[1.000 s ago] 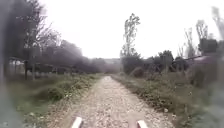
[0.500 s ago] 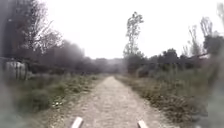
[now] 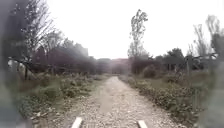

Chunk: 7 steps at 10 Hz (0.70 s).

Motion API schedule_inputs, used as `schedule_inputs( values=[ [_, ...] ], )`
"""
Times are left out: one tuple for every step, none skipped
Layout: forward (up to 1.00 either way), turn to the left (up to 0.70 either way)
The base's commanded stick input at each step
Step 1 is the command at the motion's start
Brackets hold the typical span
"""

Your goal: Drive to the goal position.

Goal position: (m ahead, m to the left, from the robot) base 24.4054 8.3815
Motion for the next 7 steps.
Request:
schedule_inputs(
  values=[
    [1.0,-0.05],
    [1.0,0.0],
    [1.0,0.0],
    [1.0,0.0],
    [1.0,0.0],
    [1.0,-0.16],
    [1.0,-0.34]
  ],
)
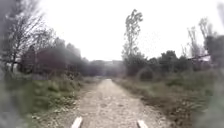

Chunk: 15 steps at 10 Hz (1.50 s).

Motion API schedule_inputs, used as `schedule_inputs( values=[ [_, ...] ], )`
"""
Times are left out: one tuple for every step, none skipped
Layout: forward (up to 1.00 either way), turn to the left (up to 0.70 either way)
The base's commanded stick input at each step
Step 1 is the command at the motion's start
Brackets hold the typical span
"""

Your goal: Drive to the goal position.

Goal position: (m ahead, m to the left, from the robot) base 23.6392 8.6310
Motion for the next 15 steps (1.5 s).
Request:
schedule_inputs(
  values=[
    [1.0,-0.28],
    [1.0,-0.11],
    [1.0,0.0],
    [1.0,0.0],
    [1.0,0.0],
    [1.0,0.0],
    [1.0,0.0],
    [1.0,0.0],
    [1.0,0.0],
    [1.0,0.0],
    [1.0,0.0],
    [1.0,0.0],
    [1.0,0.0],
    [1.0,-0.02],
    [1.0,-0.08]
  ],
)
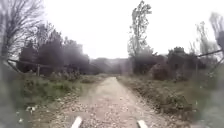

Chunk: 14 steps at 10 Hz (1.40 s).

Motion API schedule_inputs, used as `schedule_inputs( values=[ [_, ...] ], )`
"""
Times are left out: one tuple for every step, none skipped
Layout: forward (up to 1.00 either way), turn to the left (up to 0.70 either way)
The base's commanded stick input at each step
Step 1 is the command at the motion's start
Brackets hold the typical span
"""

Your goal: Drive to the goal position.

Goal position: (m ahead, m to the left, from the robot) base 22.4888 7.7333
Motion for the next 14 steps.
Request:
schedule_inputs(
  values=[
    [1.0,-0.37],
    [1.0,-0.22],
    [1.0,0.0],
    [1.0,0.0],
    [1.0,0.0],
    [1.0,0.0],
    [1.0,0.0],
    [1.0,0.0],
    [1.0,-0.2],
    [1.0,-0.35],
    [1.0,-0.4],
    [1.0,-0.13],
    [1.0,0.0],
    [1.0,0.0]
  ],
)
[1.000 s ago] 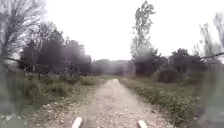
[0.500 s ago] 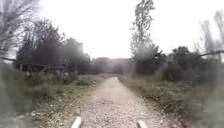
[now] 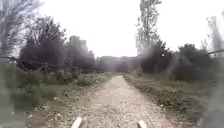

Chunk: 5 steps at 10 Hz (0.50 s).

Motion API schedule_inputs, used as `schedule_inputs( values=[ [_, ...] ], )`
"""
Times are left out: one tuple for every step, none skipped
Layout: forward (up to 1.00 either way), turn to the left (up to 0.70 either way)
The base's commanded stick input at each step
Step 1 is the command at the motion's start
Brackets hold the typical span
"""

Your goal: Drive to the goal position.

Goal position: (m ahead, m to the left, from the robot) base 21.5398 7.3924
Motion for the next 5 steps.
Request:
schedule_inputs(
  values=[
    [1.0,0.0],
    [1.0,0.0],
    [1.0,-0.18],
    [1.0,-0.34],
    [1.0,-0.4]
  ],
)
